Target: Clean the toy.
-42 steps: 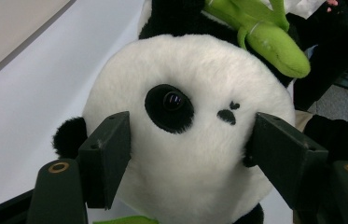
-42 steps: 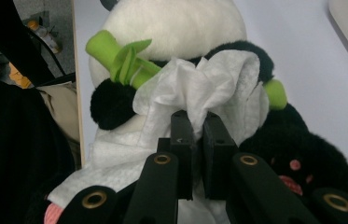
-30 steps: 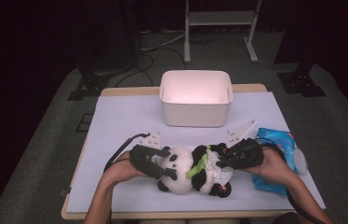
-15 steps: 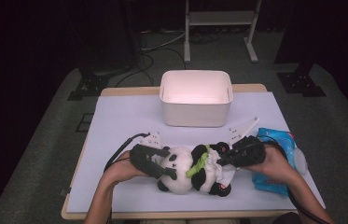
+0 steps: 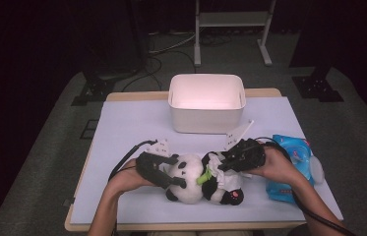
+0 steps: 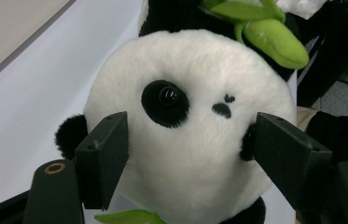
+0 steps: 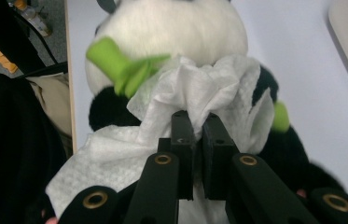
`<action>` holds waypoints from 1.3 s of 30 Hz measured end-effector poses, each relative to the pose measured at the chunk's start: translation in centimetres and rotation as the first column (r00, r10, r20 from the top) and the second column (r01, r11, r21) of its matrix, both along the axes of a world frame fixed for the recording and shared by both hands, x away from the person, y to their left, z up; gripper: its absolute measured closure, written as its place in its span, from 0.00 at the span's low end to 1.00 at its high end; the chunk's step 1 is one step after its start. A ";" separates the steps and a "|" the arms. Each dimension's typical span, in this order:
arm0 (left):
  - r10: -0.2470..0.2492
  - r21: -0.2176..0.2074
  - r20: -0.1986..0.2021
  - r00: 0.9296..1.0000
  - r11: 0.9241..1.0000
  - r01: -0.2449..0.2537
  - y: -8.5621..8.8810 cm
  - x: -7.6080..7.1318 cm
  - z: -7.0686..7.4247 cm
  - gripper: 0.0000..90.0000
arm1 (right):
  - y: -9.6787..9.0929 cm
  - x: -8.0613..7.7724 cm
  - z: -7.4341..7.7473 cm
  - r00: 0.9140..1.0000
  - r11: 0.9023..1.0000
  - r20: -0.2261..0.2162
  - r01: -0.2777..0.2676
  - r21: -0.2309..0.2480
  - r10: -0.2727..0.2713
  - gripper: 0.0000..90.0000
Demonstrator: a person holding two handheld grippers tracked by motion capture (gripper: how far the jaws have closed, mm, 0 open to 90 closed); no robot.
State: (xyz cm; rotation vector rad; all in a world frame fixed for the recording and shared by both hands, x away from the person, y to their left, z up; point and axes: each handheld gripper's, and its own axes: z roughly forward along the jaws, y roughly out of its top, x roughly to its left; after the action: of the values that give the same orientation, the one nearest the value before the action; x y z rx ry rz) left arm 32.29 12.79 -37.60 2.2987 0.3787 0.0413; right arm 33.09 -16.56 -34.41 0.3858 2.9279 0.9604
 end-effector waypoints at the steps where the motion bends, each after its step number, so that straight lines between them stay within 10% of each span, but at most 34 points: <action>1: 0.002 -0.001 -0.001 1.000 1.000 -0.002 0.0 0.0 0.0 0.30 | -0.3 -0.1 -0.2 1.000 1.000 -0.007 0.008 0.005 -0.008 0.94; 18: -0.004 -0.003 -0.050 0.999 1.000 0.004 0.4 0.4 -1.4 0.31 | -1.6 0.0 -0.3 1.000 1.000 -0.021 0.022 0.010 -0.021 0.94; 39: -0.029 -0.004 -0.041 0.999 1.000 0.029 -3.9 -0.2 -1.6 0.32 | -3.9 0.0 0.8 0.998 0.998 -0.028 0.060 0.009 -0.059 0.94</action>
State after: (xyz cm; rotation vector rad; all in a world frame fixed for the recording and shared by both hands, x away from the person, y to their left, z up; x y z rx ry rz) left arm 32.05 8.89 -39.20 2.3041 0.3656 -0.0212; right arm 33.13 -20.41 -33.58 0.4876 2.9189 0.9700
